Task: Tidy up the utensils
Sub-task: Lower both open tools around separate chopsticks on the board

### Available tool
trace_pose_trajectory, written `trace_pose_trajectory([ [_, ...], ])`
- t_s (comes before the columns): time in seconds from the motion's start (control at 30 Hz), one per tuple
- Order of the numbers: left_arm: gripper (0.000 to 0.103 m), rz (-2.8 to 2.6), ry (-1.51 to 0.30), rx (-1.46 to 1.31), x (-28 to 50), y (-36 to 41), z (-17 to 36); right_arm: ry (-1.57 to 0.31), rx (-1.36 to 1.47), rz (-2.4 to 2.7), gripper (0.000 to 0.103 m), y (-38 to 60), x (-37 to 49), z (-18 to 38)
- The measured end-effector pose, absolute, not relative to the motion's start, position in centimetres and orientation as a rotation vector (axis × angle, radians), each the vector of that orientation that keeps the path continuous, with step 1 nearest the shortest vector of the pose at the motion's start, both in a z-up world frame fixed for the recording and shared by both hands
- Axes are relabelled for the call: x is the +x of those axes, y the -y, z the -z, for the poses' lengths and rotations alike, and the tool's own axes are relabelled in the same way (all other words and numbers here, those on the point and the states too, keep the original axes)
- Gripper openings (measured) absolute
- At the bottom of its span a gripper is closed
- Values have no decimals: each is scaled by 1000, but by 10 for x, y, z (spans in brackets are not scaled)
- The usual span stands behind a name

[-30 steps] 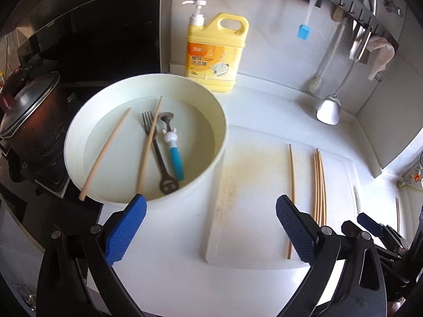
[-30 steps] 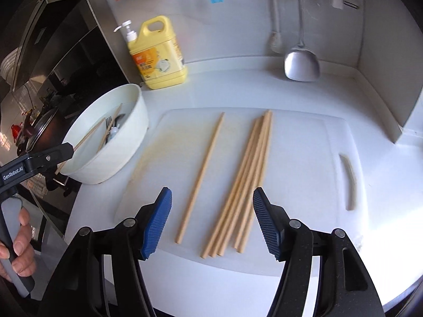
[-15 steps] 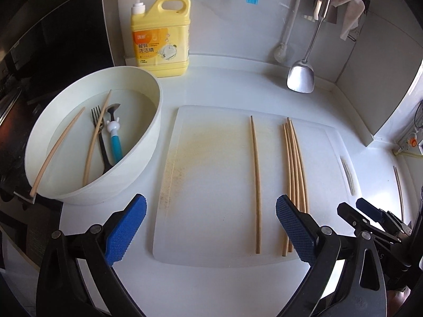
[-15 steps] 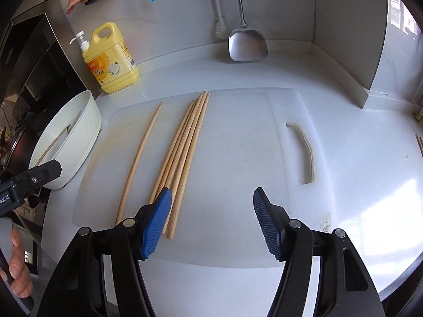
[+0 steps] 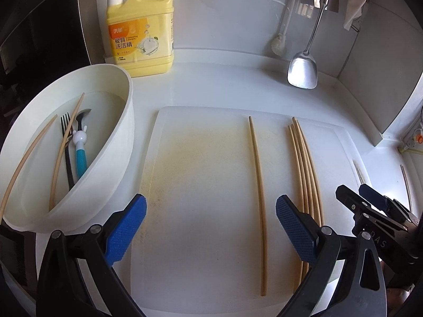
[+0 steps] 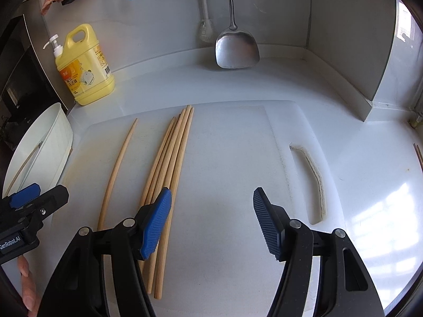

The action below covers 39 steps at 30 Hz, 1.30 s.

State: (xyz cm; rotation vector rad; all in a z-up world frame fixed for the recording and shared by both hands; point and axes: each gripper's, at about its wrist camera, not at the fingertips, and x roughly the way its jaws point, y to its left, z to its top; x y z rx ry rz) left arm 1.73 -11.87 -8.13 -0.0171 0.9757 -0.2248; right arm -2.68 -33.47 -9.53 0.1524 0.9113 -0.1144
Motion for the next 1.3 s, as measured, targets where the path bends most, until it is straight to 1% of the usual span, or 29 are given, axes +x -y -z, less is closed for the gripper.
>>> trace_pose_trajectory([
  [0.2,97,225,-979,-65,24,121,95,-880,122,109,62,333,-21,102],
  [0.47,97,227,-934,-66,24,122,99,-862,113,91,62,327,-18,109],
  [0.9,97,220,-939,-60,29,124,107,-877,88,116,62,322,-10,114],
  [1.03,97,224,-937,-51,30,127,107,-874,30,128,62,316,-9,114],
  [1.3,97,230,-948,-35,36,134,110,-879,21,184,62,337,-9,115],
])
